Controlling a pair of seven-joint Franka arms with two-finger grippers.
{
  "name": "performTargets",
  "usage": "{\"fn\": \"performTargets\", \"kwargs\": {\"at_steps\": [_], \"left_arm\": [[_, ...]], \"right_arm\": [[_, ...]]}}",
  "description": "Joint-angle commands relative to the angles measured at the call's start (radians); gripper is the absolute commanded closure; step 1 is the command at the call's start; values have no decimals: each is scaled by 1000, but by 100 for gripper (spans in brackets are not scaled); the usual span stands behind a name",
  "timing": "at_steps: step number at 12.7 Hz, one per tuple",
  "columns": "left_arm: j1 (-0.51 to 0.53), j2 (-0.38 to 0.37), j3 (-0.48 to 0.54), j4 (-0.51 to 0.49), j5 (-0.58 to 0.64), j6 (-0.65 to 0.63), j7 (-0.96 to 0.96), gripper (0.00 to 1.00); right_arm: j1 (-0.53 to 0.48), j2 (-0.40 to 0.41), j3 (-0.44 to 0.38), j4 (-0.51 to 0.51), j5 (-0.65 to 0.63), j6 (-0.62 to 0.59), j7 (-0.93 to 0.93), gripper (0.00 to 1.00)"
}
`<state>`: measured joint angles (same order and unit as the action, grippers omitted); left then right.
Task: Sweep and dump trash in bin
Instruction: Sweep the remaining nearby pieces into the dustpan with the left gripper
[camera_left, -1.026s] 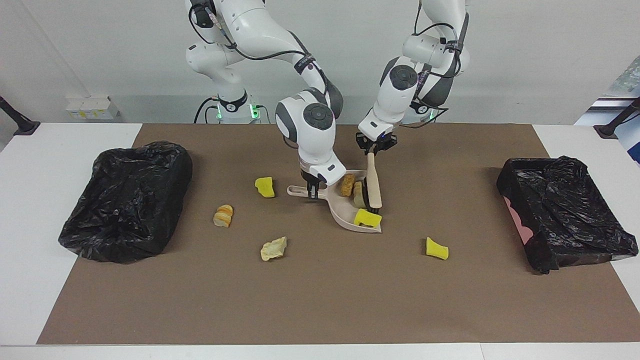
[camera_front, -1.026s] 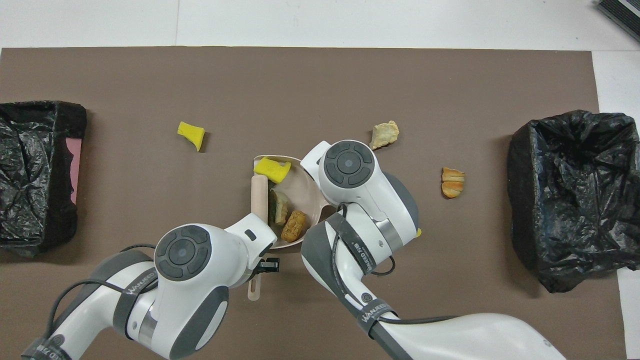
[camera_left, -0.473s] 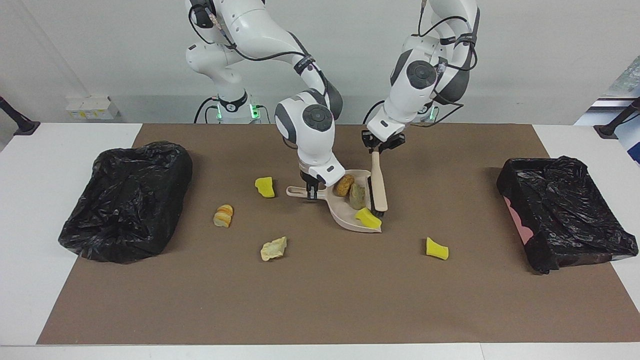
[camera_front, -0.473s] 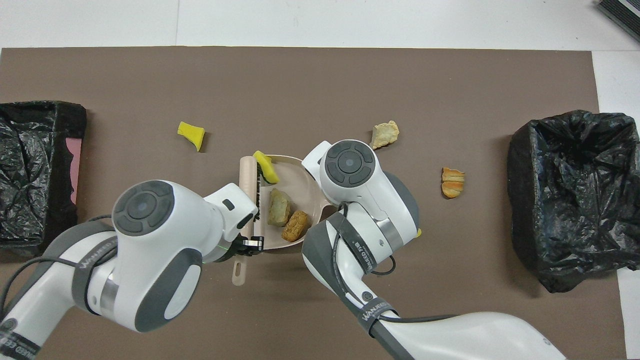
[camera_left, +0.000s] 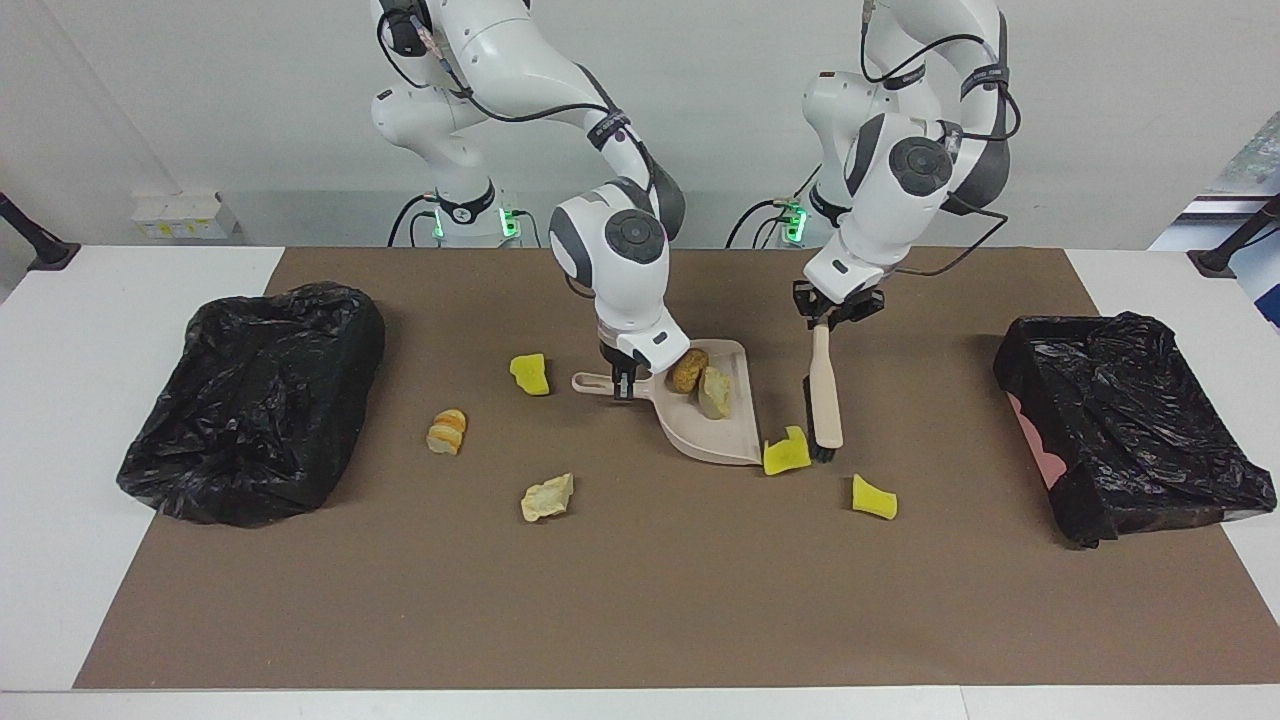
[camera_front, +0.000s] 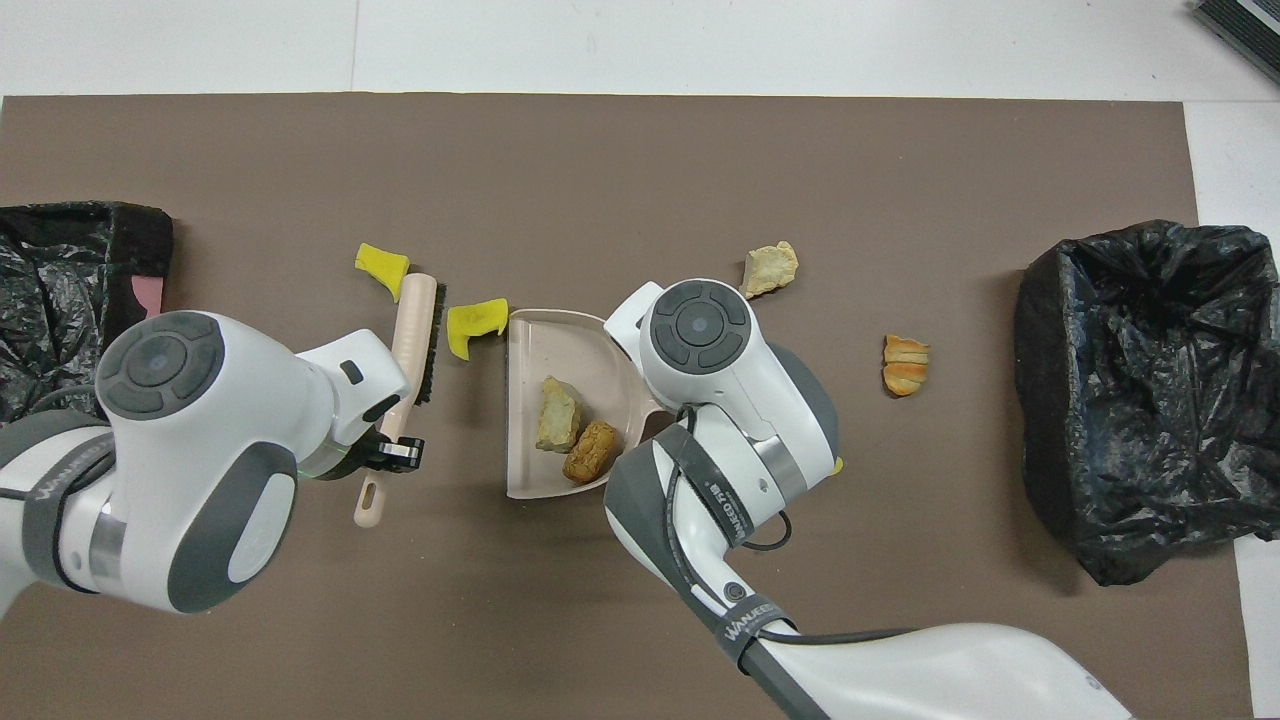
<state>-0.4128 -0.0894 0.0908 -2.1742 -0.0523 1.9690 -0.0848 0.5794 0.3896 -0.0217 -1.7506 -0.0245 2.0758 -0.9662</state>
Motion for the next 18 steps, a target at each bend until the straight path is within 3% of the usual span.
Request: {"fn": "performTargets", "kwargs": {"at_steps": [1, 5, 9, 12, 18], "left_arm": [[89, 61, -9, 72, 37, -1, 100, 100], [198, 255, -9, 293, 91, 13, 268, 100], [276, 410, -9, 387, 137, 154, 367, 100], [267, 401, -11, 361, 132, 130, 469, 100], [128, 280, -22, 160, 120, 108, 527, 100]], "right_arm": [[-12, 8, 6, 0, -12, -5, 29, 100], [-10, 6, 5, 2, -12, -25, 43, 100], [8, -1, 5, 11, -47, -89, 185, 100], [33, -6, 3, 11, -74, -118, 247, 100], [43, -2, 8, 7, -97, -66, 247, 100]]}}
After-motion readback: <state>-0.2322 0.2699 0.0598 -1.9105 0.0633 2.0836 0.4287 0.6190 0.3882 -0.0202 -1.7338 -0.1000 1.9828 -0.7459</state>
